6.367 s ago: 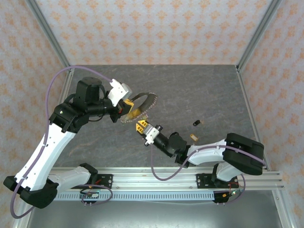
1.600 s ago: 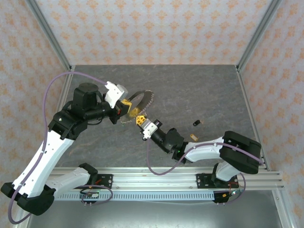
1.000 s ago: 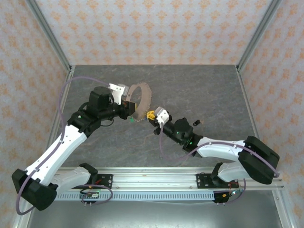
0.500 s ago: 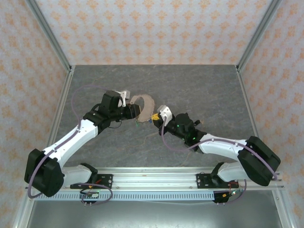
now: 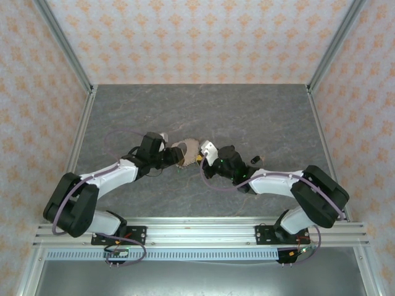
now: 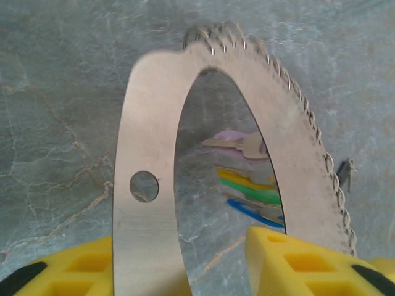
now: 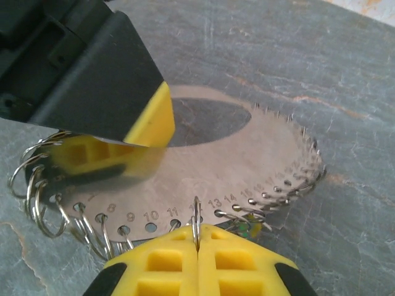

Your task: Put the keys on the keyring

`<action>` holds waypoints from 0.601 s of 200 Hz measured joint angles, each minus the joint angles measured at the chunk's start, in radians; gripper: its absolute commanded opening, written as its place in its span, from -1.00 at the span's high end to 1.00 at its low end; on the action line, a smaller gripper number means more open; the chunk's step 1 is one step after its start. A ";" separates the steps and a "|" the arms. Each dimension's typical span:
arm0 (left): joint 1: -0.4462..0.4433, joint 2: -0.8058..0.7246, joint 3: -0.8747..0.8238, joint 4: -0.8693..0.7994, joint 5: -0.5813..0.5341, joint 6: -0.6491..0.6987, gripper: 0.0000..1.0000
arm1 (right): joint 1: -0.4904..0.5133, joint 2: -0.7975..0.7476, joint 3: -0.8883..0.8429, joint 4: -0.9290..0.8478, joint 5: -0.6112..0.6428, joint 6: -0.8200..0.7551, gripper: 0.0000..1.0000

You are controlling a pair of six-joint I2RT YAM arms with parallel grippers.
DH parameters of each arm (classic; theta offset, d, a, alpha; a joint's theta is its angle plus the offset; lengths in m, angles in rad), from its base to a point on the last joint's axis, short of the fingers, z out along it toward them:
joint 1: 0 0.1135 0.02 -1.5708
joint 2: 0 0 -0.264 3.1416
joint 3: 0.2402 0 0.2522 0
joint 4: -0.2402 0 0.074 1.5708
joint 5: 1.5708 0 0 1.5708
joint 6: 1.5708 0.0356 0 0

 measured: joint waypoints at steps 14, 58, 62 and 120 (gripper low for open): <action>-0.001 0.021 -0.001 0.011 -0.005 -0.014 -0.13 | -0.012 0.009 0.000 0.004 -0.017 0.004 1.00; -0.001 0.030 0.000 0.010 -0.035 -0.019 -0.22 | -0.038 0.020 0.004 0.011 -0.023 -0.002 1.00; -0.001 0.032 0.000 0.010 -0.040 -0.019 -0.22 | -0.039 0.021 0.005 0.009 -0.022 -0.006 1.00; -0.001 0.014 -0.001 0.003 -0.123 -0.020 -0.25 | -0.038 0.018 0.011 -0.026 0.026 -0.146 1.00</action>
